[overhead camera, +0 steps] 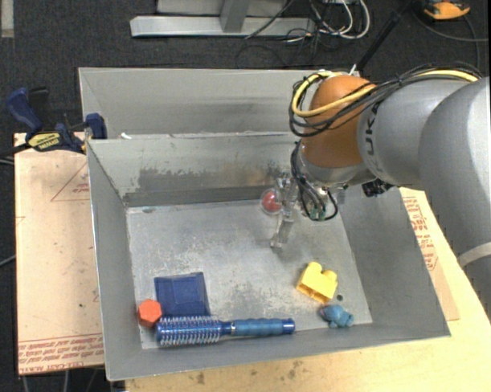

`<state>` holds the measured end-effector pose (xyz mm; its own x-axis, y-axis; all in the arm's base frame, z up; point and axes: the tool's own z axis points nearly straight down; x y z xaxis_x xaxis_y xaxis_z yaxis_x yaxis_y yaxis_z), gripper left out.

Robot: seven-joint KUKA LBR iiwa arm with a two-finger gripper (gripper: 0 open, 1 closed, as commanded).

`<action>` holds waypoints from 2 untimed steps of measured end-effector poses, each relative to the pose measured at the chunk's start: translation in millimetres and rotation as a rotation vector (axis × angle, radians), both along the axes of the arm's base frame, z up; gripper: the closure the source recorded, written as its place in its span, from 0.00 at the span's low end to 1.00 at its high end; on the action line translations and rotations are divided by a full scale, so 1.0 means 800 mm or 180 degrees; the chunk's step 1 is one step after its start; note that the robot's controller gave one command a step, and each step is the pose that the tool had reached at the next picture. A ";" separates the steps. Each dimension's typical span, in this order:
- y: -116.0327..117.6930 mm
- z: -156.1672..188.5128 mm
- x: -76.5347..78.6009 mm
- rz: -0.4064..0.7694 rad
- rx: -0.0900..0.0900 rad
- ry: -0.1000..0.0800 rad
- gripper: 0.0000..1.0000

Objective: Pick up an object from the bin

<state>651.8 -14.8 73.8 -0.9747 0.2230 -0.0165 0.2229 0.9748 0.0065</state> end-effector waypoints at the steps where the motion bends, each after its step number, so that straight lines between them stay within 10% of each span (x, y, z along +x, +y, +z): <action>1: 0.023 0.035 0.009 -0.0398 0.0002 0.0036 0.00; 2: 0.004 0.043 -0.001 -0.1116 0.0003 0.0051 0.00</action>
Offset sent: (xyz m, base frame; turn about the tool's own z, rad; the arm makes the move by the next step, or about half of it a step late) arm 0.0053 0.0171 0.0262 0.1288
